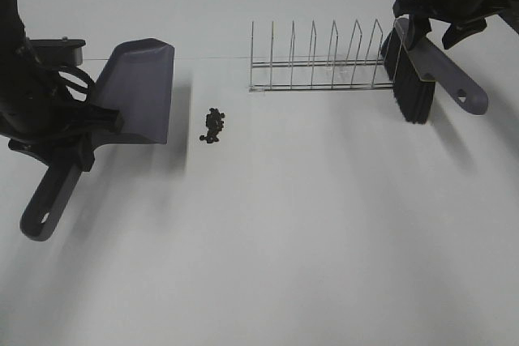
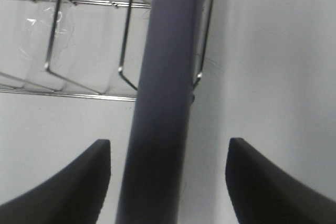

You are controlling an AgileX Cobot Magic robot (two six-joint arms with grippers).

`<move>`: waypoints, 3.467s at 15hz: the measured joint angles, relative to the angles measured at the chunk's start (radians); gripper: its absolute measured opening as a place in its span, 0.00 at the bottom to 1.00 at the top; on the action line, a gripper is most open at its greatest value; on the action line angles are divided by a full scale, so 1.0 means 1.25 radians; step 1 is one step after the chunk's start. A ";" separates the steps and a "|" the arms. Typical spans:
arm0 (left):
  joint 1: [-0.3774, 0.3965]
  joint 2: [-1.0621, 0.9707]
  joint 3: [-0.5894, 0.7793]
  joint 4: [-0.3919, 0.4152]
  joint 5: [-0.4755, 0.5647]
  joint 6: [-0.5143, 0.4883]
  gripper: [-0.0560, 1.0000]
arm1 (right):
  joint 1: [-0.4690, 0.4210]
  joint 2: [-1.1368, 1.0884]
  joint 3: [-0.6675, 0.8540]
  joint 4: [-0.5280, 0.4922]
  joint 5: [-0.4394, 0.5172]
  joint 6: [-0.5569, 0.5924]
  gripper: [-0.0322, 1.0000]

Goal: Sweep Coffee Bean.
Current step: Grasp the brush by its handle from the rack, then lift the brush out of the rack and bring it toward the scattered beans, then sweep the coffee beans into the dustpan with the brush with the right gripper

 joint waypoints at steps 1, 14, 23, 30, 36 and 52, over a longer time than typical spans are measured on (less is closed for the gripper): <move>0.000 0.000 0.000 0.000 0.000 0.000 0.36 | -0.002 0.010 -0.002 0.002 -0.010 0.000 0.53; 0.000 0.000 0.000 0.000 0.000 0.000 0.36 | -0.002 0.064 -0.009 0.030 -0.071 0.018 0.29; 0.000 0.000 0.000 0.000 0.000 0.000 0.36 | -0.001 -0.140 -0.009 -0.012 0.027 0.038 0.29; 0.000 0.000 0.000 0.050 0.057 -0.003 0.36 | 0.095 -0.229 0.000 -0.105 0.154 0.066 0.29; -0.002 0.064 0.000 0.077 0.059 -0.027 0.36 | 0.232 -0.210 0.000 -0.165 0.154 0.162 0.29; -0.062 0.182 -0.038 0.062 0.005 -0.066 0.36 | 0.438 0.004 0.137 -0.190 0.065 0.191 0.29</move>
